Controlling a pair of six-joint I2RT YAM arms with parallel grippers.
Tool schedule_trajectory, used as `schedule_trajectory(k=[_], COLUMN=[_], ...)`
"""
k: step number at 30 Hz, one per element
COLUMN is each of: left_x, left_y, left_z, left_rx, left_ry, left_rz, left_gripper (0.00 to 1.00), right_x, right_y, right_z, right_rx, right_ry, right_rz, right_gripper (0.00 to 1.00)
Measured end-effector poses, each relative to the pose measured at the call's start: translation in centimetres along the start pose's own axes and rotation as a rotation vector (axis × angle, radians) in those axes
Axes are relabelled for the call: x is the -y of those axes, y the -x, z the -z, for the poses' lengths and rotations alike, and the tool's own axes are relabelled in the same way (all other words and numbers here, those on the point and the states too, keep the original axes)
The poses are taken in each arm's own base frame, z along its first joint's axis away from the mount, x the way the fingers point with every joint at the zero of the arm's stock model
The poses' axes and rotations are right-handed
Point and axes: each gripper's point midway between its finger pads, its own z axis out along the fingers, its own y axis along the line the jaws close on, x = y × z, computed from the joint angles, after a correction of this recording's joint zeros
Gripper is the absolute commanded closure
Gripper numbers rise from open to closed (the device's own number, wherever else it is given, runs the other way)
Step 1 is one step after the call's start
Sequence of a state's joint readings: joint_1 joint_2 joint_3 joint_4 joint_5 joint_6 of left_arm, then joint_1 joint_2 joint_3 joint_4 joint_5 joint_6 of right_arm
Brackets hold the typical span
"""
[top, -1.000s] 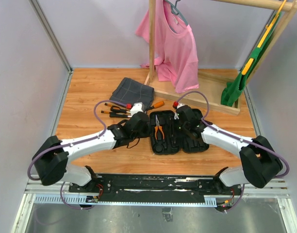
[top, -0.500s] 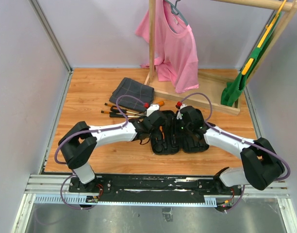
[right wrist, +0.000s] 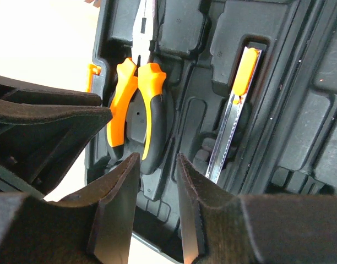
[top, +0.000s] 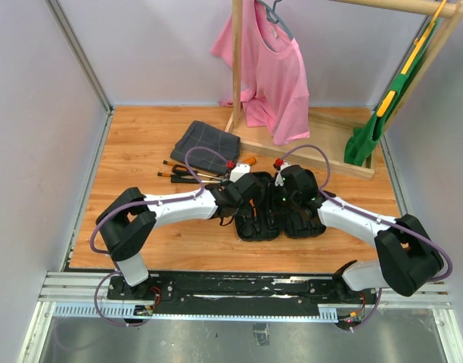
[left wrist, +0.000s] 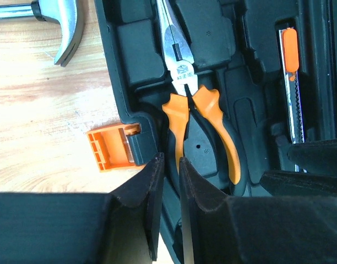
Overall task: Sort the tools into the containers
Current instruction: Place the pliers in the storage box.
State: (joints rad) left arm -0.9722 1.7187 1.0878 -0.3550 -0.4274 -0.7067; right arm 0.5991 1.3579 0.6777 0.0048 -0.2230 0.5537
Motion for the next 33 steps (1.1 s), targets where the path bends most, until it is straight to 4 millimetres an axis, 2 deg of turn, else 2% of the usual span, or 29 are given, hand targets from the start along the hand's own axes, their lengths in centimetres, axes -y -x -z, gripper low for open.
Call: schedule_trajectory(k=[8,21,33], left_x=[0.2,0.2,0.3], left_y=[0.0,0.0,0.0], left_z=[-0.4,-0.5,-0.6], left_rx=[-0.002,-0.002,0.003], left_ry=[0.008,0.009,0.015], left_rz=[-0.008,-0.010,-0.014], left_gripper=[0.80,0.85,0.91], right_x=[-0.3,0.2,-0.1], right_y=[0.0,-1.4,-1.0], right_z=[-0.2,-1.7,-2.7], right_rx=[-0.004,-0.069,-0.078], right_ry=[0.020,0.016,0.046], right_rz=[-0.002,-0.014,-0.022], right_gripper=[0.67,0.71,0.75])
